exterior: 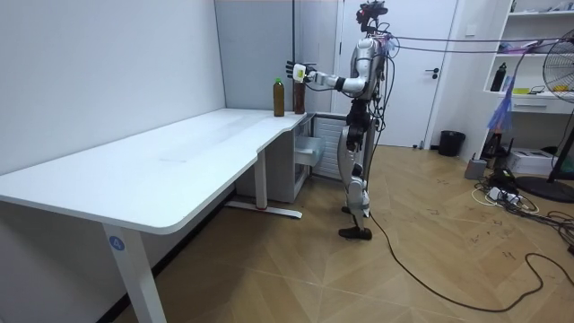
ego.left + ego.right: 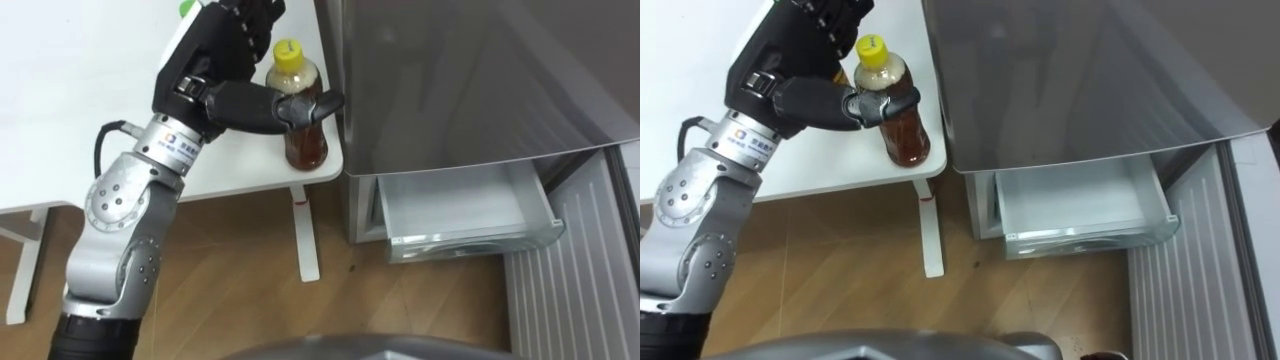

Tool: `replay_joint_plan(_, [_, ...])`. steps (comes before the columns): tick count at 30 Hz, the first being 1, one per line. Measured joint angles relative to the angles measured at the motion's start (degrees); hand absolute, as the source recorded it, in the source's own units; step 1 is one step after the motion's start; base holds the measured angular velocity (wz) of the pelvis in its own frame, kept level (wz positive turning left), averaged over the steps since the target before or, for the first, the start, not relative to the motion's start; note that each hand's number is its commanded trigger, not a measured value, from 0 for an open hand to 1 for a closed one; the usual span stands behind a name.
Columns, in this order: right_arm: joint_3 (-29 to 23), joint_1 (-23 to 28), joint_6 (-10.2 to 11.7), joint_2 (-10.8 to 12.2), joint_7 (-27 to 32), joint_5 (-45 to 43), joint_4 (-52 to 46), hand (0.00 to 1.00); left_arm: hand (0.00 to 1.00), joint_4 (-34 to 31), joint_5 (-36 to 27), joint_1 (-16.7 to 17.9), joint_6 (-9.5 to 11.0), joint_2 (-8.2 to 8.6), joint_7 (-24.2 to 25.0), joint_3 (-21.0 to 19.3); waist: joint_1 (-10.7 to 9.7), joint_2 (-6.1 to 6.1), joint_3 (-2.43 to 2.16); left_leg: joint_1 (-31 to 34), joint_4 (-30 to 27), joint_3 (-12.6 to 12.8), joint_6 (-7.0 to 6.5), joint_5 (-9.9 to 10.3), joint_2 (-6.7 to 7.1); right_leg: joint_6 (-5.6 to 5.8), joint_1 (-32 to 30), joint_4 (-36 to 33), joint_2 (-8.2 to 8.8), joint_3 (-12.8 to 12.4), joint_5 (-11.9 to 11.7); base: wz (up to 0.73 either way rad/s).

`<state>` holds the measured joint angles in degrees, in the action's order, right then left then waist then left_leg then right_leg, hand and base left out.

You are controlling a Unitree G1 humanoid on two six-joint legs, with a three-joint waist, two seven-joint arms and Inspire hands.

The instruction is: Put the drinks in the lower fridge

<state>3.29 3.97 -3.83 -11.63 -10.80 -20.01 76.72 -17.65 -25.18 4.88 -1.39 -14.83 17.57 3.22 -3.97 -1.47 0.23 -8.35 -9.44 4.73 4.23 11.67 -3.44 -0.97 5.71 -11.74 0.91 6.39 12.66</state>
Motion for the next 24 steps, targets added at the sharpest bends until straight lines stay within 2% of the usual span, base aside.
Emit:
replay_joint_plan(7, [0.0,0.0,0.0,0.0,0.1,0.0,0.0,0.00,0.00,0.0,0.0,0.5,0.0,-0.04,-0.6,0.0,-0.2,0.48,0.34,0.0,0.0,0.0,0.00,0.0,0.00,0.00,0.1,0.0,0.01,0.0,0.0,0.00])
replay_joint_plan(12, [0.0,0.0,0.0,0.0,0.3,0.2,0.0,0.00,0.00,0.6,0.0,2.2,0.0,-0.12,-0.6,0.0,-0.3,1.01,0.67,0.0,0.0,0.1,0.00,0.0,0.00,0.00,0.1,0.0,0.01,0.0,0.0,0.00])
replay_joint_plan(24, [0.0,-0.1,0.0,0.0,0.3,0.6,-0.1,0.00,0.00,2.1,0.0,2.4,0.0,-0.15,-0.7,0.3,-0.5,0.81,0.49,-0.1,0.0,0.1,0.00,0.0,-0.02,0.00,0.2,0.0,0.05,0.2,0.0,0.00])
